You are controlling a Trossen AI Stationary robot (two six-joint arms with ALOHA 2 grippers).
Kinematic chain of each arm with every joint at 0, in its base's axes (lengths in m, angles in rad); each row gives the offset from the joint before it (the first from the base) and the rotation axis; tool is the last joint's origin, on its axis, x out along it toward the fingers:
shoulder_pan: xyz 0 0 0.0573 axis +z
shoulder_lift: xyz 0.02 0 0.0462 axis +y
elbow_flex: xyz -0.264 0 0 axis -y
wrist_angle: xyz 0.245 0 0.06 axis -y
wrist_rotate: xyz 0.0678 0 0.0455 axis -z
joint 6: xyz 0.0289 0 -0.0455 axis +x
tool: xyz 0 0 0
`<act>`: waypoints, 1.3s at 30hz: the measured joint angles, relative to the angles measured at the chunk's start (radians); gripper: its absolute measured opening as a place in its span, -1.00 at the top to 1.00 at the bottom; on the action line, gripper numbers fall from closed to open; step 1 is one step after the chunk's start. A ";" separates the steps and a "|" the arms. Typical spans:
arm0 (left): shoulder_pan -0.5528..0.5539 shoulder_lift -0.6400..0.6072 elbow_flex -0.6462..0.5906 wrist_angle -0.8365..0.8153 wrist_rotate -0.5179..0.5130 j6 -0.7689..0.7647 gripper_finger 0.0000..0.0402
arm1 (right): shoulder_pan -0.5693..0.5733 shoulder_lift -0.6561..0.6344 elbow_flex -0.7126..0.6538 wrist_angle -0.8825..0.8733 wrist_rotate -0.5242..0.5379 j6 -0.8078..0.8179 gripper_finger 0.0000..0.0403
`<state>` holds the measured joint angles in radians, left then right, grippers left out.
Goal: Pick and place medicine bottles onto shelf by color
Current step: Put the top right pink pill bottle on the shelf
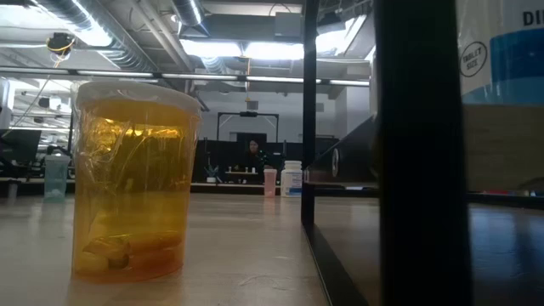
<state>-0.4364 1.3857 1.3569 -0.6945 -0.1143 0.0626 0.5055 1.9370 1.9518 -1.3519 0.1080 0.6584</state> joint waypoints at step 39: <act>0.000 0.000 0.000 0.000 0.000 0.000 -0.46 | 0.129 -0.150 -0.419 0.191 -0.005 0.317 -0.52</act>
<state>-0.4365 1.3857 1.3567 -0.6946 -0.1143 0.0626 0.6348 1.7874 1.5332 -1.1604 0.1033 0.9753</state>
